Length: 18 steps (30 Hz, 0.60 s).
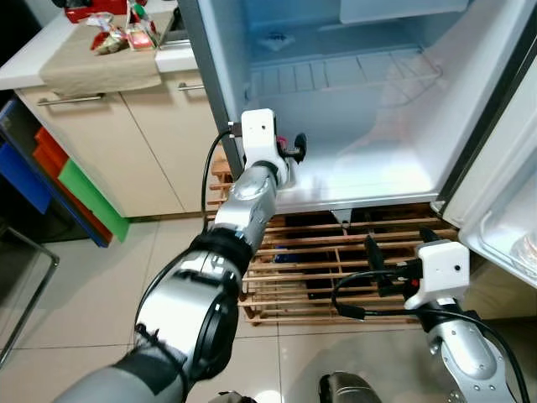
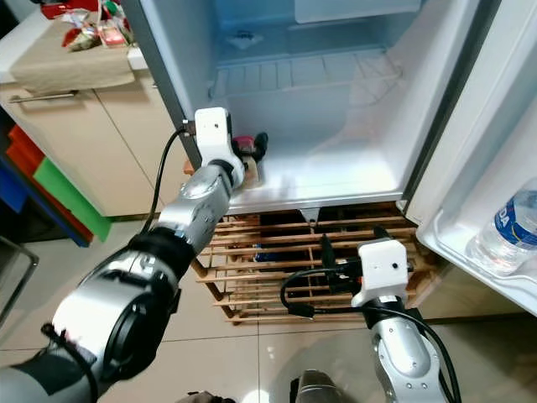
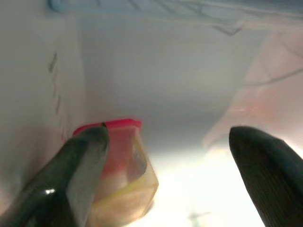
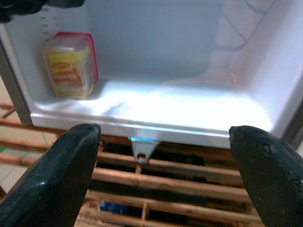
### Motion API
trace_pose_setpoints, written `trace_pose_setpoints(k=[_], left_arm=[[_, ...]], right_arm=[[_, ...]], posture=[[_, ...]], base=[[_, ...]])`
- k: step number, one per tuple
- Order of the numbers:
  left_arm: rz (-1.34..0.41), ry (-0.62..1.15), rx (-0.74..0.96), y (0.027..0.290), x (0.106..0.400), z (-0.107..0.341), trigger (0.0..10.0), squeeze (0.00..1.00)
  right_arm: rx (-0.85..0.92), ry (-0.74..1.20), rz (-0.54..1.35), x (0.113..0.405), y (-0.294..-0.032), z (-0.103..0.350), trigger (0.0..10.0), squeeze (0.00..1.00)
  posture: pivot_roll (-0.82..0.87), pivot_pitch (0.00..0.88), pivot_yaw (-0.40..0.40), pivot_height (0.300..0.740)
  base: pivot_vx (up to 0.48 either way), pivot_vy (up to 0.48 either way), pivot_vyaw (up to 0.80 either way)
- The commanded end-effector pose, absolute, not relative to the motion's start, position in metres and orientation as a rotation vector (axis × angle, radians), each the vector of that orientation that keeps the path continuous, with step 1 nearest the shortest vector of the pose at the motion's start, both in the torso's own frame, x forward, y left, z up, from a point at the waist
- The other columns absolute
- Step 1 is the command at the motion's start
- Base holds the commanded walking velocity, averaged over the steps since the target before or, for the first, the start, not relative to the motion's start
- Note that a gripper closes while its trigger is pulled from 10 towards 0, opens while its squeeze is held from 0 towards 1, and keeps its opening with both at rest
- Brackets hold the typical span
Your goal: Restocking fridge
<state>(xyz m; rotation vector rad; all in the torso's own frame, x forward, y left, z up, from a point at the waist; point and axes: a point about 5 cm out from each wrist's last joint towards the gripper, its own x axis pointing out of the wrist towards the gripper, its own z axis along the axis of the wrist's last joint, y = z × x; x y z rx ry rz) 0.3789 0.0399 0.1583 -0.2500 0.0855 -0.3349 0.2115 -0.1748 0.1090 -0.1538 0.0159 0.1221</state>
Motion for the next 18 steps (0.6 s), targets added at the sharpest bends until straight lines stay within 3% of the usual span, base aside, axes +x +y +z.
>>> trace_pose_setpoints(k=[1,5,9,11,16,18], left_arm=[[-0.362,0.086,-0.271,0.042,0.375,0.156,10.0,0.0],[-0.534,-0.048,-0.191,0.076,0.343,0.158,10.0,0.0],[-0.572,-0.042,-0.147,0.099,0.321,0.144,10.0,0.0],[-0.586,0.012,-0.109,0.121,0.294,0.124,10.0,0.0],[-0.535,0.011,-0.104,0.136,0.281,0.122,10.0,0.0],[-0.414,-0.008,-0.152,0.148,0.284,0.127,10.0,0.0]], right_arm=[[-0.144,0.005,0.13,0.213,-0.172,0.109,10.0,0.05],[-0.136,-0.005,0.118,0.215,-0.173,0.107,10.0,0.04],[-0.127,0.012,0.114,0.213,-0.175,0.102,10.0,0.05],[-0.123,0.025,0.119,0.216,-0.177,0.097,10.0,0.04],[-0.125,0.004,0.134,0.226,-0.176,0.101,10.0,0.05],[-0.116,-0.006,0.125,0.232,-0.178,0.102,10.0,0.05]], posture=[[-0.19,0.0,0.131,0.74],[-0.16,0.0,0.125,0.74],[-0.12,0.0,0.111,0.74],[-0.1,0.0,0.094,0.74],[-0.08,0.0,0.074,0.74],[-0.07,0.0,0.068,0.74]], base=[[0.0,0.0,0.0],[0.0,0.0,0.0],[0.0,0.0,0.0],[0.0,0.0,0.0],[0.0,0.0,0.0],[0.0,0.0,0.0]])
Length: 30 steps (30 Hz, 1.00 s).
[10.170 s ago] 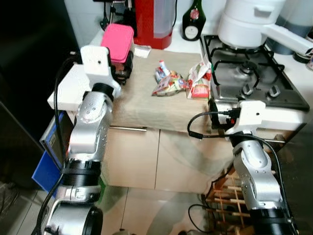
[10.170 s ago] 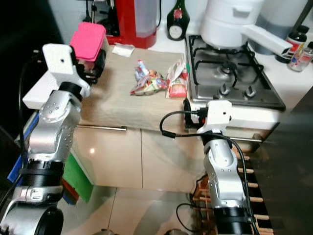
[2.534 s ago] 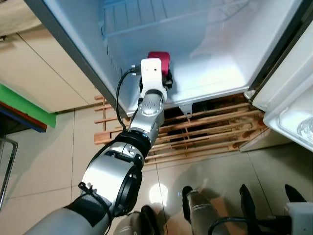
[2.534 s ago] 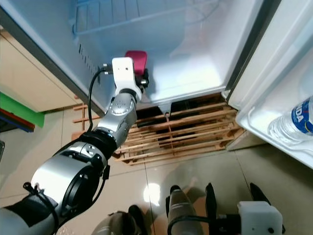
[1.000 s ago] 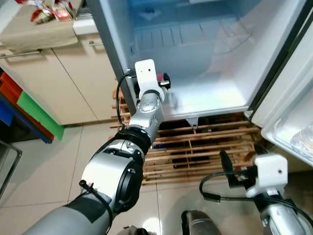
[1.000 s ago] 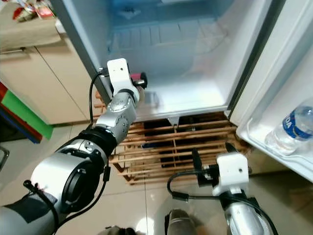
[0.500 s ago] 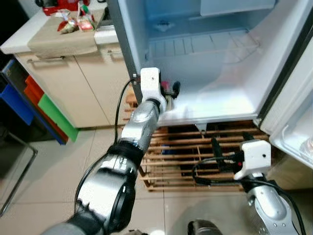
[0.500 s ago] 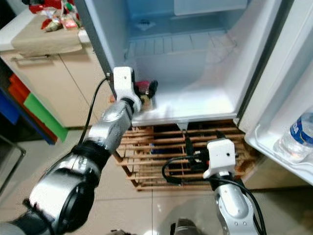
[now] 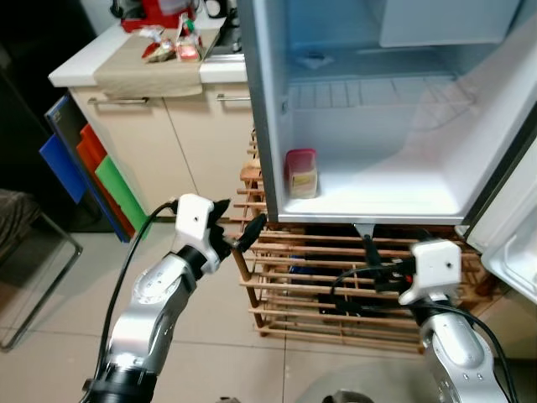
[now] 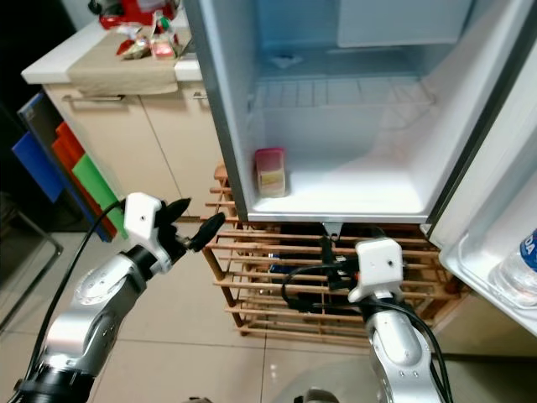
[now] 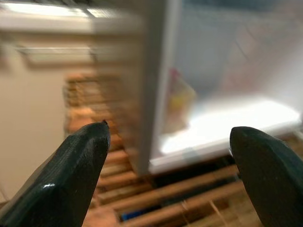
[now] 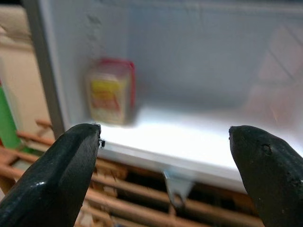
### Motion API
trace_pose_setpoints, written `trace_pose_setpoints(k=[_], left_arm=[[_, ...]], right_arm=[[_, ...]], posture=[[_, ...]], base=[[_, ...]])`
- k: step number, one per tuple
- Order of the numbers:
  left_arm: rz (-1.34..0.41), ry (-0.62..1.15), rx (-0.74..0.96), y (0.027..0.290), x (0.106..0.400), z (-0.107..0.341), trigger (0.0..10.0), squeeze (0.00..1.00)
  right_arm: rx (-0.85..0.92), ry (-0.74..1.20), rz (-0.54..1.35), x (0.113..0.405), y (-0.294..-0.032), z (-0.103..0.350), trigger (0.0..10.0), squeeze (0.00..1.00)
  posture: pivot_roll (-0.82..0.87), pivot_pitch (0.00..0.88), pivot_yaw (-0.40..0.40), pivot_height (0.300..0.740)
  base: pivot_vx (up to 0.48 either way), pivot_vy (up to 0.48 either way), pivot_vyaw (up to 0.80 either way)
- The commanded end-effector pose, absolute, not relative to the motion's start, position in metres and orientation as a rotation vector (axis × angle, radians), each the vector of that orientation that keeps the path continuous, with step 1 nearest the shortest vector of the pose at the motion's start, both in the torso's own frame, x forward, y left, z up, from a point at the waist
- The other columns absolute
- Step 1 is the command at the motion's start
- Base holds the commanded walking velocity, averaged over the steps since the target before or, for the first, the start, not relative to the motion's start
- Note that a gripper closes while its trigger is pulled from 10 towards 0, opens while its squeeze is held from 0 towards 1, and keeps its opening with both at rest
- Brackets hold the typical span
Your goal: Restocking fridge
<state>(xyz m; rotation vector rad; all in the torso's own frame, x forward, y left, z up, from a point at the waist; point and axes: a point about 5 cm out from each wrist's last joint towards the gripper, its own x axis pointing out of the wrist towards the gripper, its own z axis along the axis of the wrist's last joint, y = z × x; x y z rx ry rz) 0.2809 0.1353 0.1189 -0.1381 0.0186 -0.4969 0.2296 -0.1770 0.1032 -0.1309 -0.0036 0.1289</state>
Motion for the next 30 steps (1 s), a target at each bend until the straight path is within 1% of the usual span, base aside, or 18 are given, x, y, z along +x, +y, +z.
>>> trace_pose_setpoints(k=[1,7,12,25,30], left_arm=[[-0.386,-0.014,-0.155,0.15,0.285,0.129,10.0,0.0],[-0.295,-0.013,-0.178,0.154,0.286,0.133,10.0,0.0],[-0.259,-0.02,-0.139,0.152,0.295,0.137,10.0,0.0],[-0.277,-0.049,-0.144,0.145,0.301,0.146,10.0,0.0],[-0.316,-0.035,-0.079,0.134,0.306,0.15,10.0,0.0]], right_arm=[[-0.11,-0.013,0.117,0.234,-0.179,0.103,10.0,0.04],[-0.088,-0.036,0.094,0.242,-0.178,0.106,10.0,0.04],[-0.091,-0.045,0.114,0.245,-0.172,0.105,10.0,0.04],[-0.1,-0.041,0.132,0.243,-0.169,0.103,10.0,0.05],[-0.097,-0.023,0.141,0.239,-0.166,0.099,10.0,0.05]], posture=[[-0.07,0.0,0.068,0.74],[-0.07,0.0,0.078,0.74],[-0.08,0.0,0.083,0.74],[-0.09,0.0,0.088,0.74],[-0.09,0.0,0.086,0.74]], base=[[0.0,0.0,0.0],[0.0,0.0,0.0],[0.296,0.379,0.0],[0.315,0.362,0.0],[0.048,0.0,0.0]])
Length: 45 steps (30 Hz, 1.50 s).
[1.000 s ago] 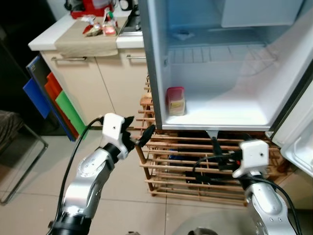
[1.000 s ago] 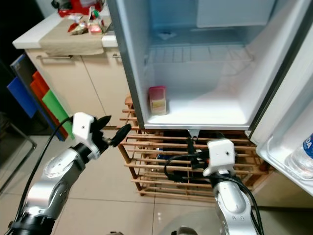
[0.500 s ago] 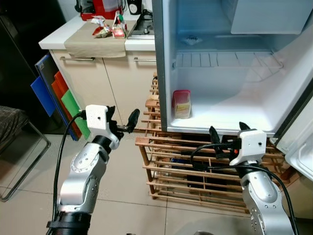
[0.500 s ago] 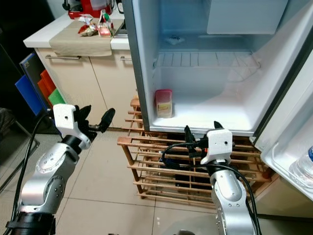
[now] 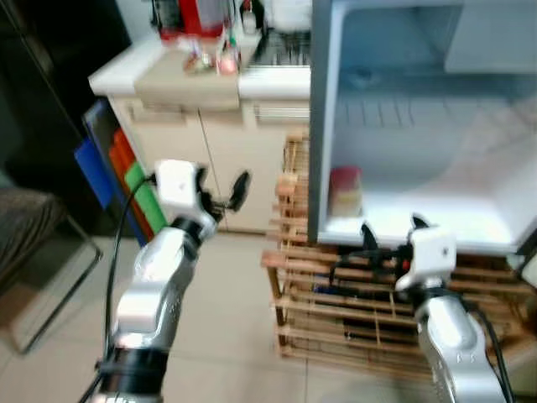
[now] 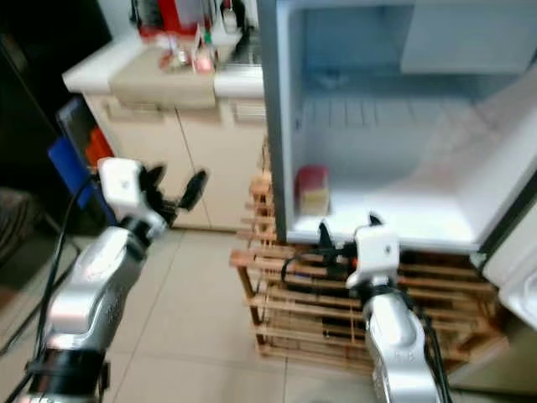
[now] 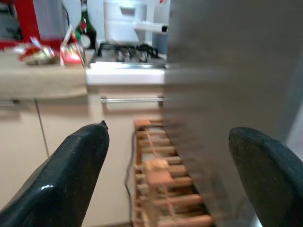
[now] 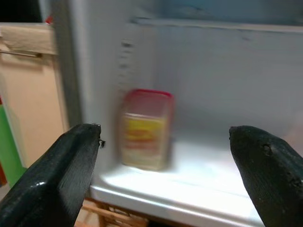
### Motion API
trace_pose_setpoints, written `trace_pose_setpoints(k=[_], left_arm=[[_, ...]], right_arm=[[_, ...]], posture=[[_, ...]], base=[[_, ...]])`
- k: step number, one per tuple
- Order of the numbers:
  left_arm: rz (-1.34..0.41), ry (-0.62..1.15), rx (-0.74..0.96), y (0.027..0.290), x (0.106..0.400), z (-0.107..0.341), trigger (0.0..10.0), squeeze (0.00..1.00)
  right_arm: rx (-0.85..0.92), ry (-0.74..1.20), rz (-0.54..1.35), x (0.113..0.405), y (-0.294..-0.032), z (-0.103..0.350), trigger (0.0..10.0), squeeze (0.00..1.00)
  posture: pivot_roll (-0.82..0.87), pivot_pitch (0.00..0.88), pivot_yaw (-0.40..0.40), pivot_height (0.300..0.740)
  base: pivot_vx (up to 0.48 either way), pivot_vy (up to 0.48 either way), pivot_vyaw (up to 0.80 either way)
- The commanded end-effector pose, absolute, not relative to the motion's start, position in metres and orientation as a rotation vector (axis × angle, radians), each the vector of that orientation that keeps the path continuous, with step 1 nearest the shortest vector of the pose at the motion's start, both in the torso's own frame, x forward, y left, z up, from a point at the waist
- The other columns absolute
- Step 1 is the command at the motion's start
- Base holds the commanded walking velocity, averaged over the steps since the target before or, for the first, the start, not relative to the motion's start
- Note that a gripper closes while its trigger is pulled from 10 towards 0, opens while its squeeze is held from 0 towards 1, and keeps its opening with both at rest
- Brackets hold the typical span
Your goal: Restocking fridge
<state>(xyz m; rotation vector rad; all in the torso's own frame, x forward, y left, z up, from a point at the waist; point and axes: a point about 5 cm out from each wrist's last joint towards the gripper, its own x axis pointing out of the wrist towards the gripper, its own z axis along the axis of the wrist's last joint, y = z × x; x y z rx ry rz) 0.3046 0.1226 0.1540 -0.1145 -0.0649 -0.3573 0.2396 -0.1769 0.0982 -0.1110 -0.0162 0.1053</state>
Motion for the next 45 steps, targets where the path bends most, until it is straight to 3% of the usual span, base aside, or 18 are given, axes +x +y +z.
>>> trace_pose_setpoints(k=[1,11,20,36,45], left_arm=[[-0.322,-0.033,-0.075,0.133,0.307,0.15,10.0,0.0],[-0.347,-0.024,-0.063,0.129,0.306,0.149,10.0,0.0],[-0.312,-0.03,-0.093,0.133,0.304,0.15,10.0,0.0],[-0.302,-0.055,-0.098,0.132,0.305,0.158,10.0,0.0],[-0.283,-0.061,-0.097,0.133,0.308,0.162,10.0,0.0]], right_arm=[[-0.095,-0.021,0.136,0.239,-0.166,0.098,10.0,0.04],[-0.094,0.009,0.048,0.242,-0.176,0.096,10.0,0.05],[-0.103,0.002,0.11,0.242,-0.169,0.097,10.0,0.05],[-0.101,0.03,0.152,0.247,-0.161,0.092,10.0,0.04],[-0.104,0.057,0.159,0.242,-0.161,0.086,10.0,0.04]], posture=[[-0.09,0.0,0.09,0.74],[-0.1,0.0,0.102,0.74],[-0.1,0.0,0.096,0.74],[-0.08,0.0,0.089,0.74],[-0.09,0.0,0.085,0.74]], base=[[0.0,0.0,0.0],[0.0,0.0,-0.15],[0.0,0.0,-0.47],[0.457,0.0,0.0],[0.0,0.0,0.0]])
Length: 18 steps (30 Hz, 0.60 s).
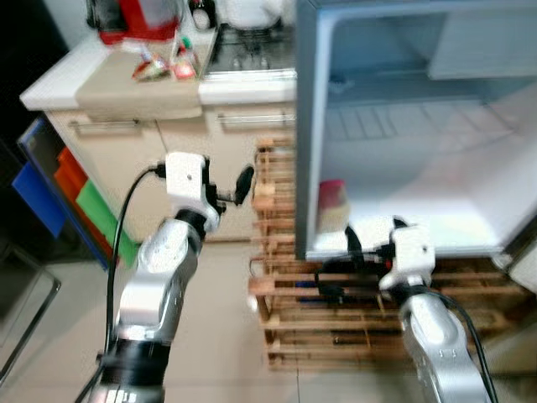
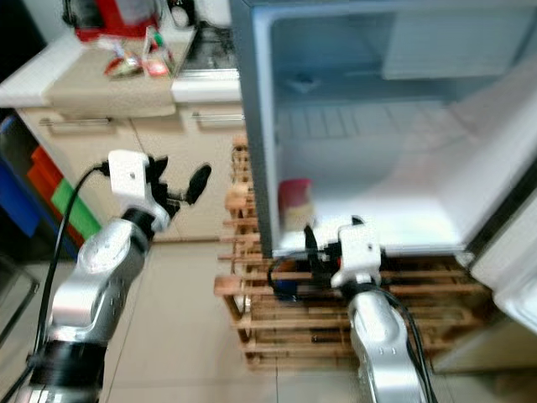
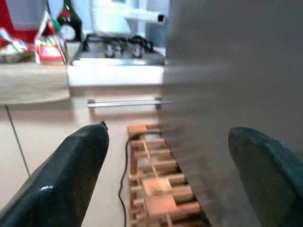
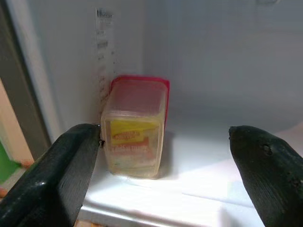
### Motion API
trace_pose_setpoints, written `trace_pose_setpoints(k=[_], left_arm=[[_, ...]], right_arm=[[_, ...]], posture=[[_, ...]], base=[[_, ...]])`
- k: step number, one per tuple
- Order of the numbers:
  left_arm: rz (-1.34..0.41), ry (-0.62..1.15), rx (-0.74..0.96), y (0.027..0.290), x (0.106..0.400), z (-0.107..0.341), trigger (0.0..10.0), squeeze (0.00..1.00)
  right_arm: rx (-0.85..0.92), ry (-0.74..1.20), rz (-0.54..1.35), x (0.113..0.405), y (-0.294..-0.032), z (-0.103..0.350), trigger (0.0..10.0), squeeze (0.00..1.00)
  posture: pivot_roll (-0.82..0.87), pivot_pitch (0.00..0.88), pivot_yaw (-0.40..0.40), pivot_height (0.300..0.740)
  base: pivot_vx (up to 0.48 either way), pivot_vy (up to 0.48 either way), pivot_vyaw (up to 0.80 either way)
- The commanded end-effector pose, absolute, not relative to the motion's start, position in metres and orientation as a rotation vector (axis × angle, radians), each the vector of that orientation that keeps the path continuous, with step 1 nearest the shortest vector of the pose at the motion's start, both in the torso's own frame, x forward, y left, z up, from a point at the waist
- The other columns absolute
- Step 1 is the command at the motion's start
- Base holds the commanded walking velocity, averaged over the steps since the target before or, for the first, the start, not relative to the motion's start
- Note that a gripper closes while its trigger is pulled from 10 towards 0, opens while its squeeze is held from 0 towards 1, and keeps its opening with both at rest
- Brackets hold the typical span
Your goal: Restocking fridge
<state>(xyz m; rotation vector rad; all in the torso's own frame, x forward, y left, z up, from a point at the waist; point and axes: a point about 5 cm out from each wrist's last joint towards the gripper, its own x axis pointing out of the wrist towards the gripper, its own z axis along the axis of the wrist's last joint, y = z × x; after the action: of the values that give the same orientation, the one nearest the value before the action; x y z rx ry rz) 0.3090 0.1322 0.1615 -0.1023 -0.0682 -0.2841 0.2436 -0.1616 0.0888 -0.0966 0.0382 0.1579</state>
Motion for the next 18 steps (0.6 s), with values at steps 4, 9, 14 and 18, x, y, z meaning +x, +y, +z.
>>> trace_pose_setpoints(k=[4,9,14,18], left_arm=[[-0.308,-0.063,-0.097,0.132,0.306,0.164,10.0,0.0],[-0.325,-0.035,-0.05,0.136,0.305,0.162,10.0,0.0],[-0.342,-0.074,-0.11,0.138,0.305,0.169,10.0,0.0],[-0.378,-0.092,-0.122,0.136,0.296,0.173,10.0,0.0]], right_arm=[[-0.101,0.071,0.157,0.24,-0.161,0.084,10.0,0.04],[-0.092,0.126,0.149,0.225,-0.16,0.072,10.0,0.04],[-0.077,0.063,0.078,0.221,-0.166,0.083,10.0,0.05],[-0.104,-0.017,-0.041,0.212,-0.183,0.104,10.0,0.05]], posture=[[-0.08,0.0,0.085,0.74],[-0.07,0.0,0.091,0.74],[-0.08,0.0,0.096,0.74],[-0.08,0.0,0.098,0.74]], base=[[0.0,0.0,0.0],[0.0,0.0,0.0],[0.17,0.0,0.0],[0.426,0.0,-0.55]])
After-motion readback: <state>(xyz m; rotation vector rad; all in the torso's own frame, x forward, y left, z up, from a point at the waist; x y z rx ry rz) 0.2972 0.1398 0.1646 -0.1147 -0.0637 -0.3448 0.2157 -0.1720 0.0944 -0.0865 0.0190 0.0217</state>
